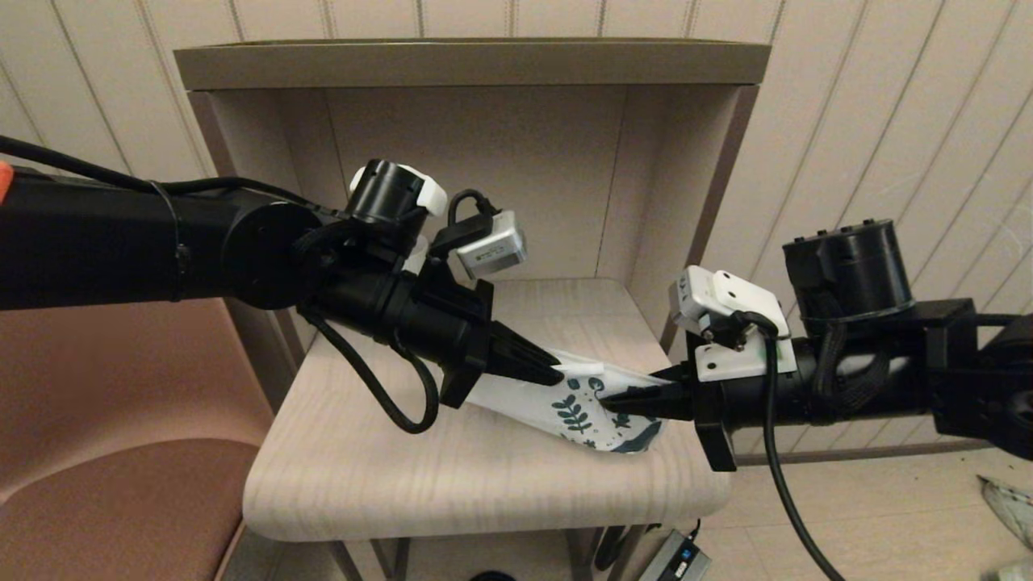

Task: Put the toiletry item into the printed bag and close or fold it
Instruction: Place the toothpaste in the storage bag

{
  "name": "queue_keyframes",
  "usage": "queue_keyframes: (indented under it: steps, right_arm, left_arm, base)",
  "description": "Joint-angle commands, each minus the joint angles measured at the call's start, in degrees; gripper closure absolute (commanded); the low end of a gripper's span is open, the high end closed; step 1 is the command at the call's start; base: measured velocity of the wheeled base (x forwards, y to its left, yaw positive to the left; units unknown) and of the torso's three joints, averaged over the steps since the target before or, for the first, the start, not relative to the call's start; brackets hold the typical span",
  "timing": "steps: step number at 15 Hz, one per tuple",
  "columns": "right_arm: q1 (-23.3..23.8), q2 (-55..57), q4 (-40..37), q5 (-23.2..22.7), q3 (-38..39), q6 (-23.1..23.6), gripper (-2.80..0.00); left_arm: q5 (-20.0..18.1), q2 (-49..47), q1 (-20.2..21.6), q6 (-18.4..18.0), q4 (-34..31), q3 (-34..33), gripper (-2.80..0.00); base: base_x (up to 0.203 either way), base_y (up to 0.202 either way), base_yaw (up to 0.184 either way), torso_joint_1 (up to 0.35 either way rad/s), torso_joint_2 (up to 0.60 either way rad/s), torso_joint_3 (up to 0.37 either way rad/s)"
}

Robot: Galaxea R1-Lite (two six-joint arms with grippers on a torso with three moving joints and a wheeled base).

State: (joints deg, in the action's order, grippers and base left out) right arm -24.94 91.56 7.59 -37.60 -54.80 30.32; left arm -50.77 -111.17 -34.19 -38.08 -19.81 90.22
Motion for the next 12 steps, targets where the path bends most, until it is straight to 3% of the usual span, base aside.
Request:
queue_keyframes:
  steps: [1, 3, 7, 10, 12]
  right_arm:
    - [0.0, -0.2, 0.1, -0.2, 0.3, 0.2, 0.00]
    - [-1.3, -0.7, 0.1, -0.2, 1.0, 0.3, 0.00]
    - [-3.7, -1.7, 0.1, 0.5, 1.1, 0.3, 0.00]
    - [-3.6, -1.7, 1.5, 6.3, -0.3, 0.6, 0.00]
    - [-3.0, -1.5, 3.0, 6.7, -2.7, 0.6, 0.00]
  left_arm:
    - [-0.4, 0.3, 1.1, -0.1, -0.1, 2.0, 0.00]
    - [-0.5, 0.3, 2.8, 0.0, -0.4, 5.5, 0.00]
    - [-0.4, 0.6, 4.2, -0.1, -0.3, 6.4, 0.00]
    - [-0.4, 0.5, 4.4, -0.1, -0.3, 6.1, 0.00]
    - [-0.3, 0.3, 4.5, -0.3, -0.3, 6.2, 0.00]
  base:
    - [0.000, 0.000, 0.000, 0.000, 0.00, 0.000]
    - [0.000, 0.000, 0.000, 0.000, 0.00, 0.000]
    - [0.000, 0.000, 0.000, 0.000, 0.00, 0.000]
    - [0.000, 0.000, 0.000, 0.000, 0.00, 0.000]
    - [0.000, 0.000, 0.000, 0.000, 0.00, 0.000]
